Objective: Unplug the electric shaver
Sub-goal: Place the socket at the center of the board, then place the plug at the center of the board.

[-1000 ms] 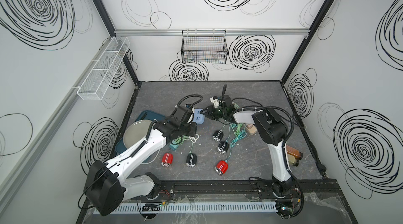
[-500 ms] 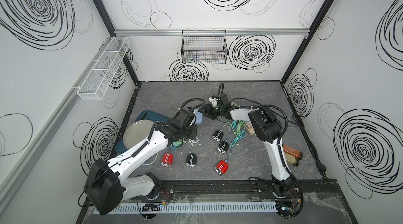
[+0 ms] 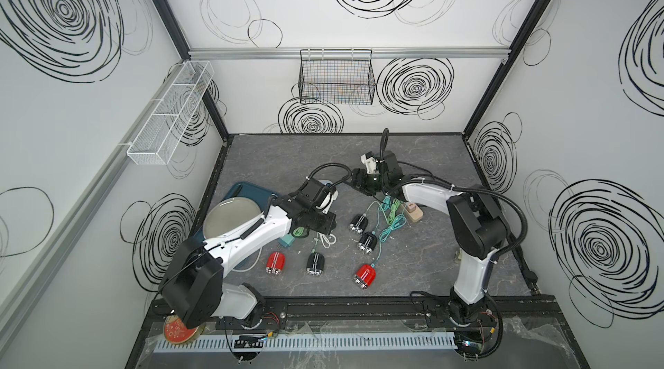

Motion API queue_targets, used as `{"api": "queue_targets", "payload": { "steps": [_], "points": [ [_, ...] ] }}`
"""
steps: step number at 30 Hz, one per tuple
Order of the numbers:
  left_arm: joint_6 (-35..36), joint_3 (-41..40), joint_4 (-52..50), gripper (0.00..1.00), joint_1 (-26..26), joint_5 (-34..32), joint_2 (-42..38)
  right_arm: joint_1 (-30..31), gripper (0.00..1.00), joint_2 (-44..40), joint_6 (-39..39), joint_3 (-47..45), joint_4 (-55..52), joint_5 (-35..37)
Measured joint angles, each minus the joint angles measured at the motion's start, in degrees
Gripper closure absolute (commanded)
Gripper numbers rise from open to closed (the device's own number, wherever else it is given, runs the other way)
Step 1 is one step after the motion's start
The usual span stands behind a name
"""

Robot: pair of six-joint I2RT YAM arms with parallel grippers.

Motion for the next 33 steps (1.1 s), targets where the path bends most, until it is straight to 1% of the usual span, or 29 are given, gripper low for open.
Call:
{"api": "queue_targets", "payload": {
  "steps": [5,10,17,23,26,30,31,33],
  "points": [
    [4.4,1.4,0.3,0.81,0.5,2.1,5.6,0.1,0.33,-8.9,-2.2,-6.8,-1.8,1.0],
    [7.2,4.0,-0.2,0.79,1.8,3.8,10.5,0.1,0.32,-14.8,-3.4,-11.1,-4.0,2.1],
    [10.9,8.7,-4.1,0.76,2.8,5.5,14.9,0.1,0.32,-17.4,-3.7,-12.6,-4.7,3.2],
    [12.1,9.3,-5.8,0.76,4.4,5.8,17.5,0.1,0.32,-18.6,-3.7,-13.9,-5.0,4.0],
    [12.8,9.5,-7.5,0.69,5.6,5.3,18.7,0.1,0.31,-20.6,-3.7,-15.0,-6.0,4.6],
    [13.9,10.5,-9.6,0.65,6.1,5.2,19.6,-0.4,0.31,-23.8,-3.9,-16.7,-6.6,5.1],
    [14.1,10.6,-9.8,0.62,6.1,5.2,19.8,-0.5,0.31,-24.5,-3.9,-17.0,-6.8,5.2],
    [14.5,10.7,-10.1,0.48,6.2,4.9,20.0,-1.0,0.31,-25.8,-3.9,-17.8,-7.1,5.3]
  ]
}}
